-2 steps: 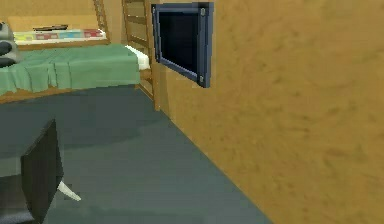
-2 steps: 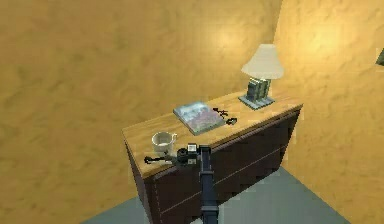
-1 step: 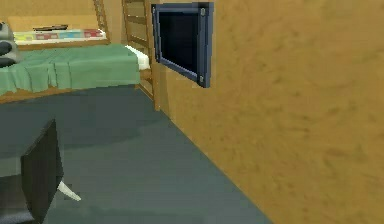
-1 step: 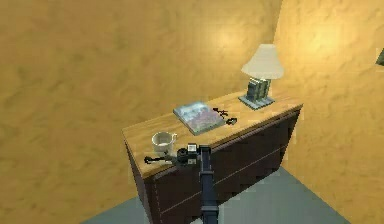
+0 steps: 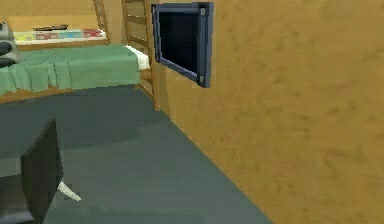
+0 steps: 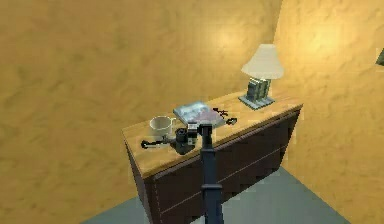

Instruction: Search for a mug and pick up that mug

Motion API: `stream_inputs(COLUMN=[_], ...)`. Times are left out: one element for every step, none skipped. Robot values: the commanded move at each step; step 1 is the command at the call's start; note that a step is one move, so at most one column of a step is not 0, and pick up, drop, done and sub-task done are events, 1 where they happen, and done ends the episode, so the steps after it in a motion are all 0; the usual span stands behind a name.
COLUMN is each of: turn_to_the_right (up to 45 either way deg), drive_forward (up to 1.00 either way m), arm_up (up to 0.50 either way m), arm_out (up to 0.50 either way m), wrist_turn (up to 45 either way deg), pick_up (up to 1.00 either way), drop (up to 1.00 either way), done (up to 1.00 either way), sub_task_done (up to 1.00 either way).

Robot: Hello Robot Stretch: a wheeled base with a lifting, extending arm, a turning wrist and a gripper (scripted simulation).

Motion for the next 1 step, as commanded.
stream_inputs(turn_to_the_right=[0.0], drive_forward=[0.0], arm_up=[0.0], arm_out=[0.0], wrist_turn=[0.0], pick_up=[0.0], drop=[0.0], done=[1.0], sub_task_done=[0.0])
